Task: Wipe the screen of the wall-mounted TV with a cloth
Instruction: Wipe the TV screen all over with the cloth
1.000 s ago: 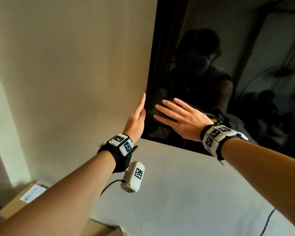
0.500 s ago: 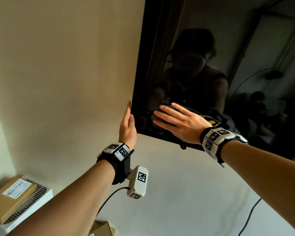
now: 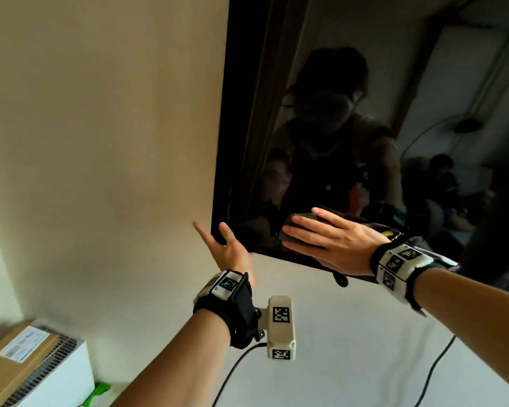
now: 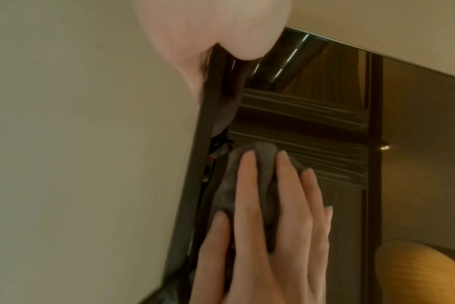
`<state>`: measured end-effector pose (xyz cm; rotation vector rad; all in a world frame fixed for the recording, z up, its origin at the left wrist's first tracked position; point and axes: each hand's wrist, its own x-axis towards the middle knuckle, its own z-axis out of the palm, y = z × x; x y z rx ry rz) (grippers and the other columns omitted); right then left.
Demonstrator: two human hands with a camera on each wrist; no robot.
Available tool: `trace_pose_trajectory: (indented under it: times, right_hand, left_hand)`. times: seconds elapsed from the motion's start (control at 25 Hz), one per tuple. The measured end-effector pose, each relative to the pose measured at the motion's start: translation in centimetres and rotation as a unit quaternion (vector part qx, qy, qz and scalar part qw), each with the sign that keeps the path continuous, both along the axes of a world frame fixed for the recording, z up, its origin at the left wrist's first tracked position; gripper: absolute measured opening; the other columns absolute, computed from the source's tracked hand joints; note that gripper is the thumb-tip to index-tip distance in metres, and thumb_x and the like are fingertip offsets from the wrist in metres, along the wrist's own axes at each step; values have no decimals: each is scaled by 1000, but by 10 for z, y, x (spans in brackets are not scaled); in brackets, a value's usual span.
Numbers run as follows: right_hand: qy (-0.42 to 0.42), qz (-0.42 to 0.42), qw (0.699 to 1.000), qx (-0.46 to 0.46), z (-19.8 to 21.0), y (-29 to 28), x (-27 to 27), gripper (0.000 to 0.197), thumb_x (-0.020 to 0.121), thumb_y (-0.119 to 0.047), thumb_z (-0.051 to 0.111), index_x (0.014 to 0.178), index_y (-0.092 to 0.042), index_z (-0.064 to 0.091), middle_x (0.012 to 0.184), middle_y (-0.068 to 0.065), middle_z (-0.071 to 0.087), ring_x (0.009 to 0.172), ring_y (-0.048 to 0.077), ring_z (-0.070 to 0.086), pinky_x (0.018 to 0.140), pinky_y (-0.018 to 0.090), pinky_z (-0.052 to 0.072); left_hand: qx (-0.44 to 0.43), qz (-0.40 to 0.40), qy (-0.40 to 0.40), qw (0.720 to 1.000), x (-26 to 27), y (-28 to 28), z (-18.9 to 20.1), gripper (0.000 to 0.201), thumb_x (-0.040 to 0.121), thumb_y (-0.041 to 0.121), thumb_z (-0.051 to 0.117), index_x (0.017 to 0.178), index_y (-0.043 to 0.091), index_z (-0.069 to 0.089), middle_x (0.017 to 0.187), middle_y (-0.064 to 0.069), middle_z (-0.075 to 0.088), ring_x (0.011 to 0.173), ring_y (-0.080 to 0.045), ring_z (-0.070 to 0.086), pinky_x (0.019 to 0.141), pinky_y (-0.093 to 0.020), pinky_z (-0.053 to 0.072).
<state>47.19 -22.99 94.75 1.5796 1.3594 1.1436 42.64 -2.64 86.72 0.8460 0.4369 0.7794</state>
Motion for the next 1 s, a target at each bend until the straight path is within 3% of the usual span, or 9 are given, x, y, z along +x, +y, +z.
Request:
trace_pose_trajectory:
  times: [0.2,0.36,0.64,0.84,1.0]
  right_hand:
    - [22,1,998,52,5,38,0,72,90,-37,63,152,-21,31,160,6,22,148,27,13,120,49,11]
    - [23,-3,999,30,16,-22,-2,71,89,-34,64,151,-21,33,159,7,26,147,28,17,120,49,12]
    - [37,-28,999,2,1,-16,1,75,90,-37,60,154,-21,24,162,6,15,149,28,3,120,50,-5]
    - [20,-29,999,-31,6,-117,2,76,88,-34,61,153,-20,26,161,6,18,149,29,9,121,50,1]
    - [43,-22,999,-7,3,-105,4,73,90,-33,57,154,-21,24,162,6,15,149,29,6,120,51,-1]
  left_hand:
    - [-103,-28,-4,994,-2,-22,10,66,103,47,41,148,63,-5,168,10,13,147,-25,35,113,-56,39]
    - [-122,-21,15,992,-7,-40,15,70,104,46,42,148,62,-10,168,7,14,144,-27,40,110,-55,41]
    - [-145,-12,-1,989,-19,-106,26,64,107,40,36,149,60,-8,165,0,26,142,-28,43,108,-51,42]
    - [-148,-32,13,988,-17,-150,22,55,107,45,27,148,63,-6,164,3,28,140,-26,46,93,-44,53]
    - [-145,-41,-6,989,-16,-199,23,58,110,31,24,149,60,-9,164,6,28,139,-22,47,72,-22,53]
